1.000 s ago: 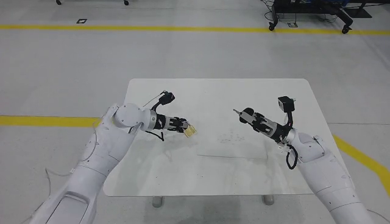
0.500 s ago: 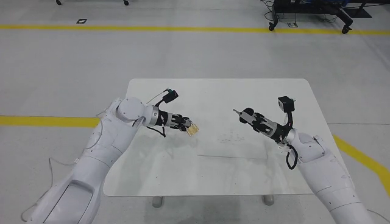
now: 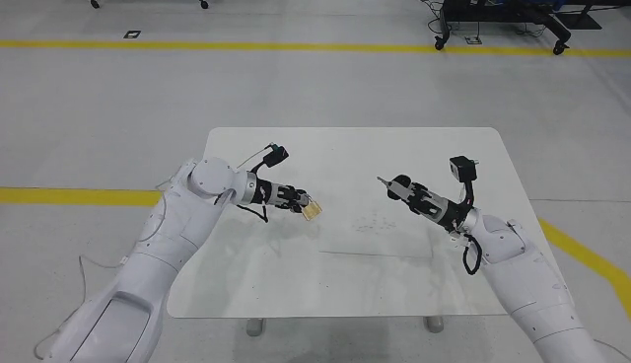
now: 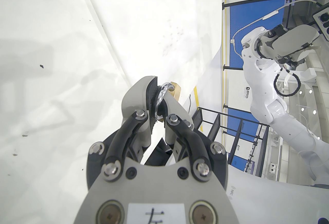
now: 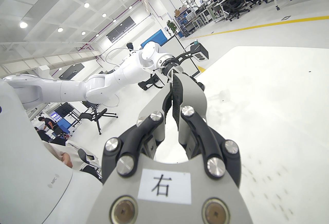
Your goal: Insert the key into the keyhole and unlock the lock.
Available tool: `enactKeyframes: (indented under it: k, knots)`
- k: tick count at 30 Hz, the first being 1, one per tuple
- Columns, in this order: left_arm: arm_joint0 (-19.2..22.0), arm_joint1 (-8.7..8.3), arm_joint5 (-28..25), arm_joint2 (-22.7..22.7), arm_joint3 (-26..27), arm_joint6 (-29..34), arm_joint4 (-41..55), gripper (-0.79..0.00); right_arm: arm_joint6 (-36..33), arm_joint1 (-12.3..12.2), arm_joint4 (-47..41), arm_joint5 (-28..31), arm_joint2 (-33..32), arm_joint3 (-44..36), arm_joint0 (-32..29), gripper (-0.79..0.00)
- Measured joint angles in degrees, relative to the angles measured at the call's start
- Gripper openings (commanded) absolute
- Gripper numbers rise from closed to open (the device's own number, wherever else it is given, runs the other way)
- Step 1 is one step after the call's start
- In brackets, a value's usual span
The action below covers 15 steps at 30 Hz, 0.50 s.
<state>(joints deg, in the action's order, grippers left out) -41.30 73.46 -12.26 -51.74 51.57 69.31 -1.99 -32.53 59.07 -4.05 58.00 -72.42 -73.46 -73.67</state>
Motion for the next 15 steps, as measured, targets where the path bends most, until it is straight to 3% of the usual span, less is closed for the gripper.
enactKeyframes:
  k: [6,10,15]
  knots:
    - [1.75,1.03,5.99,0.91,-0.13,2.80,4.78,-0.785,0.00,0.00,0.00,0.00,0.00,0.00,0.00,-0.785]
    - [4.77,3.20,11.00,2.98,-5.96,6.10,12.73,-0.785,0.00,0.00,0.00,0.00,0.00,0.00,0.00,-0.785]
    - [8.20,6.30,12.70,5.12,-14.10,9.82,21.38,-0.785,0.00,0.00,0.00,0.00,0.00,0.00,0.00,-0.785]
